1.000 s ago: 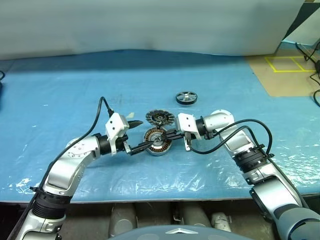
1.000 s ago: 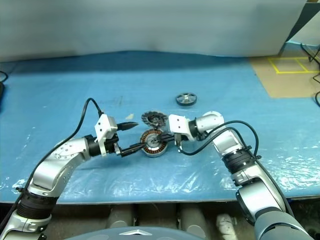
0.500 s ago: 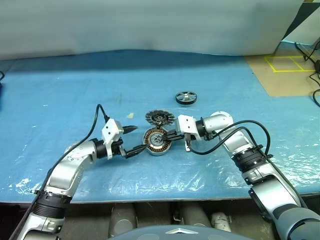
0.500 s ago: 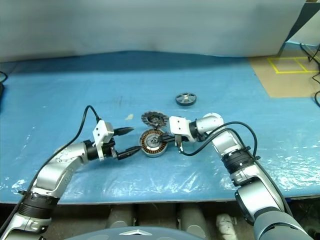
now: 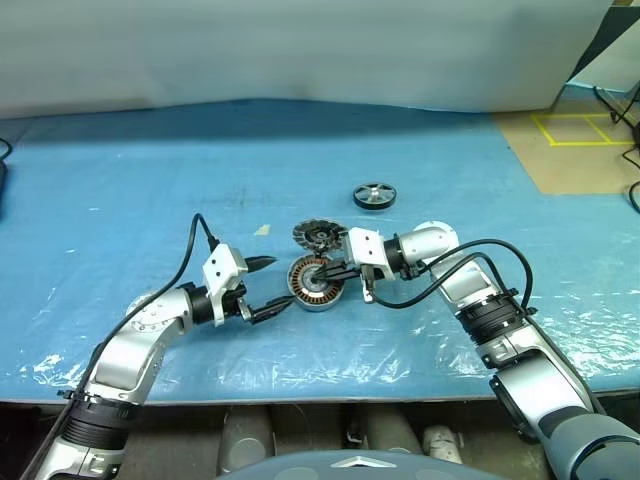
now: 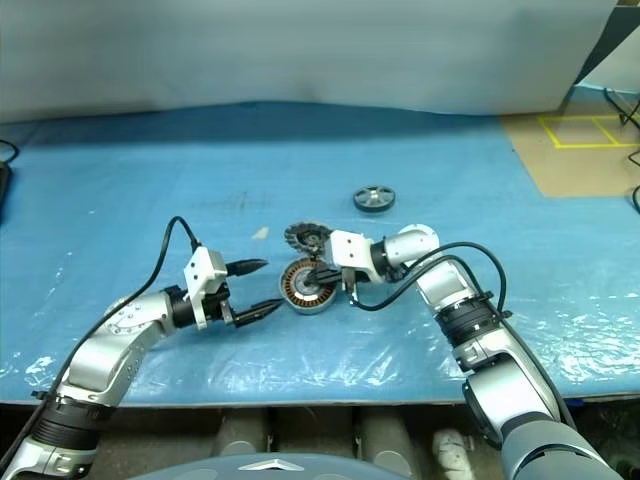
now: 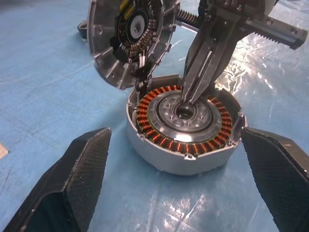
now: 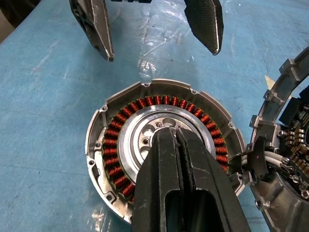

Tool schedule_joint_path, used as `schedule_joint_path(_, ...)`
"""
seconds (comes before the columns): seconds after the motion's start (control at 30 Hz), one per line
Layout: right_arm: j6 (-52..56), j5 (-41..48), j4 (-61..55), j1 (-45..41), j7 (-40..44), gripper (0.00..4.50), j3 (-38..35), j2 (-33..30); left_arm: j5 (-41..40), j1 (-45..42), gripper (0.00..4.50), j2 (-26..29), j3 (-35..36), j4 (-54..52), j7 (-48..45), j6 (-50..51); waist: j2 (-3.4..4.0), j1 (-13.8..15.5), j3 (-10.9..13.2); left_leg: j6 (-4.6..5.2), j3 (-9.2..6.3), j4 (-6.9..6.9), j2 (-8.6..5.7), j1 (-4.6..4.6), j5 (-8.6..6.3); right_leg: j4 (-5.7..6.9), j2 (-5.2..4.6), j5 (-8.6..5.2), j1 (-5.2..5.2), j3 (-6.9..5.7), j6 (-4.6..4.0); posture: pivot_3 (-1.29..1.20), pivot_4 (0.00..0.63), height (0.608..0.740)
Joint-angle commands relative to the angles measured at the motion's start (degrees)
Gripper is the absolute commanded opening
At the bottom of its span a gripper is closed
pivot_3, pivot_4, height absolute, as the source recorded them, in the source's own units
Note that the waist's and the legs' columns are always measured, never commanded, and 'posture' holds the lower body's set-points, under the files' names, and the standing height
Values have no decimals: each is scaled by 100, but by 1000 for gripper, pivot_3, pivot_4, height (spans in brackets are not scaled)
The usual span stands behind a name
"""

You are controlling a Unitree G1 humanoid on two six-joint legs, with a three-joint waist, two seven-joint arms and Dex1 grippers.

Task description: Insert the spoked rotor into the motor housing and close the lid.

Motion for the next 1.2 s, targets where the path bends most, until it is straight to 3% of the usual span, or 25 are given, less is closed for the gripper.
schedule_joint_path(0.03,77,197,-321,-112,17,34,-126,-17,-122,-39,4500,40,84,-395,104,185,0,-2,0,0,0,0,0,-1,0,0,0,0,0,0,0,0,150,740)
schedule_joint_path(0.5,-98,-197,563,235,-244,34,164,107,-222,-75,4500,112,140,-698,232,586,0,-4,0,-4,0,0,-2,-4,1,-1,0,0,6,0,0,0,150,740)
schedule_joint_path(0.93,859,827,-866,189,-82,34,-402,-13,-212,-182,4500,-4,5,-589,239,578,0,-1,0,-12,0,-3,-2,24,-5,-4,0,0,16,2,0,0,150,740)
schedule_joint_path(1.2,1362,1007,-1357,559,-155,34,-677,-603,-224,-163,4500,96,138,-279,13,407,0,14,0,-20,0,-4,-2,27,-7,-4,0,0,17,2,0,0,150,740)
